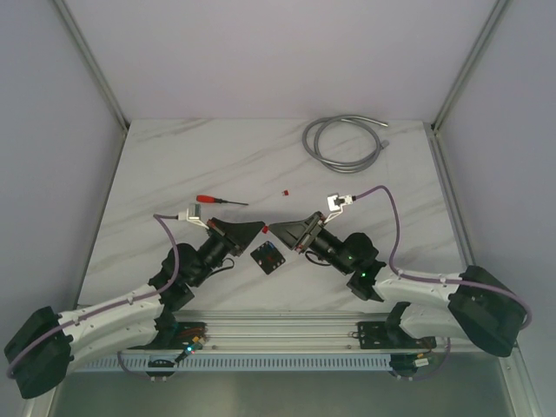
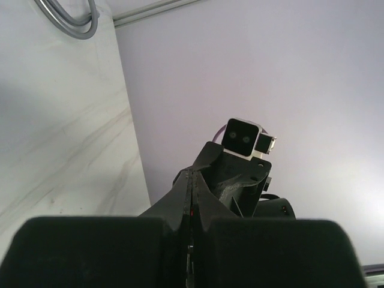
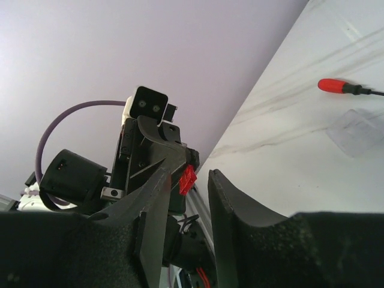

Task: Snap on the fuse box
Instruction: Pick up the fuse from the center of the board.

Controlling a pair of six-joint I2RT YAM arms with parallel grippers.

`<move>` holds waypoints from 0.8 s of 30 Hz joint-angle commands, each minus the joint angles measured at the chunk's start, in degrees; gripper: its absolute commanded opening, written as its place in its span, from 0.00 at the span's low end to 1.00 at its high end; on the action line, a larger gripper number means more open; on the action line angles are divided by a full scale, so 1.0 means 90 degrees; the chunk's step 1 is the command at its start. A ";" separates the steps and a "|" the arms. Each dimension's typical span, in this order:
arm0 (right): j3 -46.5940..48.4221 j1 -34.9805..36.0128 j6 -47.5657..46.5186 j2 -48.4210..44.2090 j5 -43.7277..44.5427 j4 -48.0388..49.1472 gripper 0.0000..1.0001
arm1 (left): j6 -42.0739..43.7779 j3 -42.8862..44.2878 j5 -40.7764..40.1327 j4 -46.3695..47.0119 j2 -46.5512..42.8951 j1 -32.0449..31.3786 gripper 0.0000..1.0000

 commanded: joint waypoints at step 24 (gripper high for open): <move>0.0366 0.0073 -0.0252 0.0277 -0.0806 0.0621 0.00 | -0.0131 -0.0286 -0.0621 0.0529 -0.0017 -0.0256 0.05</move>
